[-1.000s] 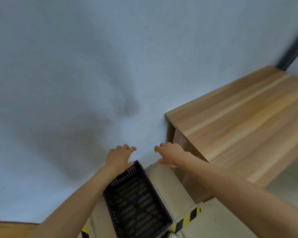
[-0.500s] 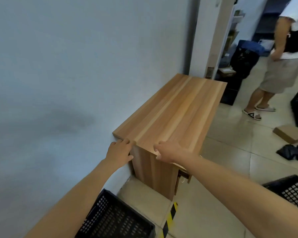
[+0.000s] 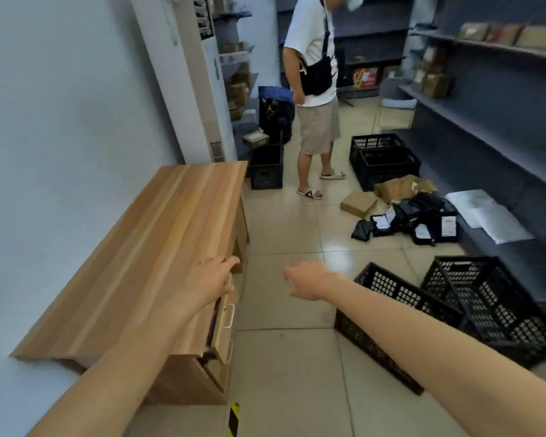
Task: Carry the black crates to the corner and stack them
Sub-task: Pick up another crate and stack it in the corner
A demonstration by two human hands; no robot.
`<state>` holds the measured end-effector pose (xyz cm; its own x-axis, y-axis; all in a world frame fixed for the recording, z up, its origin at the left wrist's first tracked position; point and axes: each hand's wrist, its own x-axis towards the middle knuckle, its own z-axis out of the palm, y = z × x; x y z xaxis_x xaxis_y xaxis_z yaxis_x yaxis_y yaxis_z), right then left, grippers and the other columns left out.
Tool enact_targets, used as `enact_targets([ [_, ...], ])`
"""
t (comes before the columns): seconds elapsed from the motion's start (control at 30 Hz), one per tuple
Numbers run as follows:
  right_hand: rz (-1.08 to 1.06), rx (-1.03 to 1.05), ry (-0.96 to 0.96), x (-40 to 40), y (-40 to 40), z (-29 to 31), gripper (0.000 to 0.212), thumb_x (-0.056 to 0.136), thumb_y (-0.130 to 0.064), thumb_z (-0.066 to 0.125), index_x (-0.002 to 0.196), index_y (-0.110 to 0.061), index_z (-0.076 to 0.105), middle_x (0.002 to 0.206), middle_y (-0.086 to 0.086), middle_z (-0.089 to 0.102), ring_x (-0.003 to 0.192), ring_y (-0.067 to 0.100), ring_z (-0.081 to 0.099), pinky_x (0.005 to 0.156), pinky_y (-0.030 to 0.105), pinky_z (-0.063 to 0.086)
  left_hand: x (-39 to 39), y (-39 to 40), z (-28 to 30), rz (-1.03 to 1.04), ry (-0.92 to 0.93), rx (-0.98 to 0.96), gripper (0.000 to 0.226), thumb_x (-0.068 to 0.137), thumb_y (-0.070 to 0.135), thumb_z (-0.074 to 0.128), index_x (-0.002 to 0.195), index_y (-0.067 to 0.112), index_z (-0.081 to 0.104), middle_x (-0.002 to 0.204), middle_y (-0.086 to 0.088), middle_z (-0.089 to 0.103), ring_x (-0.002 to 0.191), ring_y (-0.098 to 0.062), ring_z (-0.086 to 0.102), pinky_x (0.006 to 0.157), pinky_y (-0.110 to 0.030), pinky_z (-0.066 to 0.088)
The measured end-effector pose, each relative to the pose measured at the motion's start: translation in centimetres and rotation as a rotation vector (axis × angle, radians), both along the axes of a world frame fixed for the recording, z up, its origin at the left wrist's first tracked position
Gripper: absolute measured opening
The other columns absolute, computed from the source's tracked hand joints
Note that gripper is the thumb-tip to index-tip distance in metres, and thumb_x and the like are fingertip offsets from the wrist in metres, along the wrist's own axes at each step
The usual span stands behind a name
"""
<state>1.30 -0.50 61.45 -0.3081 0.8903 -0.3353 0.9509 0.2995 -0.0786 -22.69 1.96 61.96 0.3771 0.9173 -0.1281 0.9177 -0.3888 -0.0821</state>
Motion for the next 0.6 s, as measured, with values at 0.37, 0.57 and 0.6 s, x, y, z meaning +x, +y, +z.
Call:
enact_targets([
  [0.37,-0.643,-0.100,-0.079,35.5,-5.4,-1.9,0.040,0.094,-0.034,0.050,0.131,-0.017,0.048,0.132,0.007,0.055,0.120,0.029,0.055,0.093,0.041,0.046,32.7,5.7,-3.5,-0.462,0.095,0.020,0.056,0.089,0.039,0.060,0.139,0.027,0.037,0.138,0.000,0.049,0.125,-0.025,0.049,0.097,-0.040,0.040],
  [0.57,-0.767,-0.133,-0.021,41.0,-5.2,-5.0,0.036,0.093,-0.034,0.051,0.125,-0.018,0.051,0.128,0.006,0.057,0.116,0.029,0.057,0.087,0.039,0.046,41.5,9.1,-5.2,-0.622,0.151,0.003,0.055,0.089,0.037,0.060,0.138,0.027,0.038,0.136,0.000,0.051,0.123,-0.024,0.051,0.099,-0.039,0.041],
  [0.6,-0.760,-0.146,-0.023,41.2,-5.0,-5.5,0.036,0.093,-0.034,0.050,0.125,-0.018,0.051,0.128,0.006,0.057,0.116,0.029,0.057,0.088,0.040,0.046,42.2,9.7,-5.4,-0.623,0.159,-0.006,0.055,0.089,0.037,0.059,0.138,0.027,0.038,0.136,0.000,0.051,0.123,-0.023,0.051,0.099,-0.039,0.041],
])
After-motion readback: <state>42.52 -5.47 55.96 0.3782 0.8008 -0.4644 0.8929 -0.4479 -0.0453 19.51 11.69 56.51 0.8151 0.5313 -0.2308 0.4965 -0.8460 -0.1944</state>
